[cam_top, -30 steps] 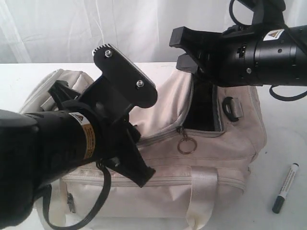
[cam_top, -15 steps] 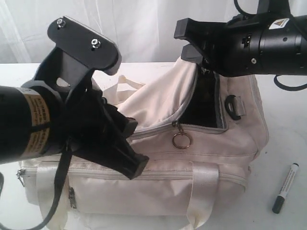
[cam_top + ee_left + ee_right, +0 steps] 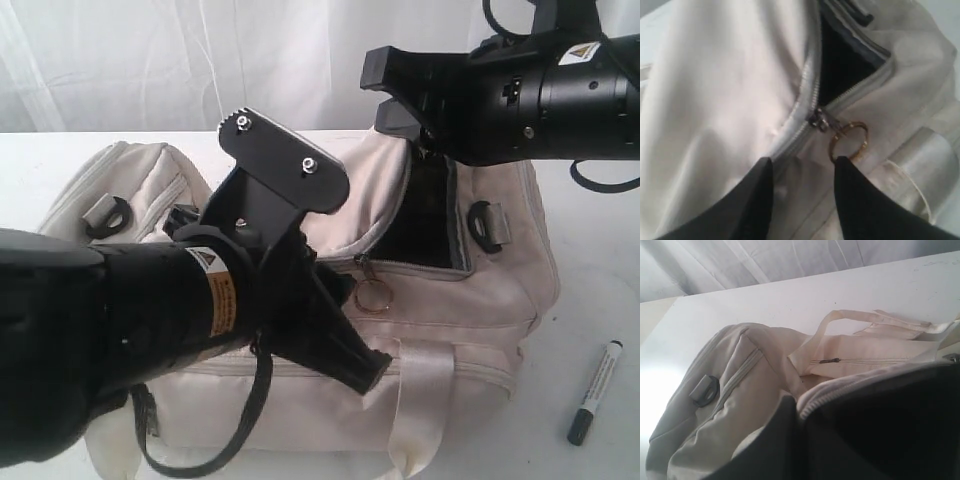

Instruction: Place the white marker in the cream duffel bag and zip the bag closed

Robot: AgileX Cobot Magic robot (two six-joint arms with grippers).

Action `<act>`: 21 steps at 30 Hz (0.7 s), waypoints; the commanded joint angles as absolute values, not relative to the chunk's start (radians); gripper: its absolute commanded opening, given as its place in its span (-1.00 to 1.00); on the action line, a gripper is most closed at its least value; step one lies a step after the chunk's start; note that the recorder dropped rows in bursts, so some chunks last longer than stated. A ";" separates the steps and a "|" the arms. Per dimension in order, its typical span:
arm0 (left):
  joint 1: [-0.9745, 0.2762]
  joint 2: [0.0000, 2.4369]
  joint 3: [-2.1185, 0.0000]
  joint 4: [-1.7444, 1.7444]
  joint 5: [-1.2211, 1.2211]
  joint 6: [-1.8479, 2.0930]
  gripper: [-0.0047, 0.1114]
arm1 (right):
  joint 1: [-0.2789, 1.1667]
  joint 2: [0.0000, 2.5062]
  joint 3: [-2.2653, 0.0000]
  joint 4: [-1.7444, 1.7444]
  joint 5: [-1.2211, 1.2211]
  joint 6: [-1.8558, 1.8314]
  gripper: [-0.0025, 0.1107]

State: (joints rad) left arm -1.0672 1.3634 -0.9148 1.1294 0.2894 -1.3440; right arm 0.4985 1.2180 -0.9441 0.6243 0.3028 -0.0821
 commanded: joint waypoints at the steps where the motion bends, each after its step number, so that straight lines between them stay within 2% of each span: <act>1: -1.069 1.380 -0.920 1.410 0.354 -1.600 -0.15 | 0.487 1.208 -0.955 0.625 0.284 -0.103 -0.96; 10: -1.069 1.432 -0.920 1.508 0.284 -1.734 -0.15 | 0.487 1.208 -0.955 0.625 0.281 -0.109 -0.96; 13: -1.069 1.392 -0.920 1.508 0.394 -1.686 -0.16 | 0.487 1.208 -0.955 0.625 0.278 -0.109 -0.96; 15: -1.069 1.309 -0.920 1.424 0.461 -1.568 -0.16 | 0.487 1.208 -0.955 0.625 0.280 -0.109 -0.96; 21: -1.071 1.260 -0.895 0.920 0.305 -1.128 -0.22 | 0.487 1.208 -0.955 0.625 0.254 -0.109 -0.96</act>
State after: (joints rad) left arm -1.0672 1.2647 -0.9164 1.0411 0.3491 -1.2516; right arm 0.4985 1.2180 -0.9441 0.6243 0.3020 -0.0960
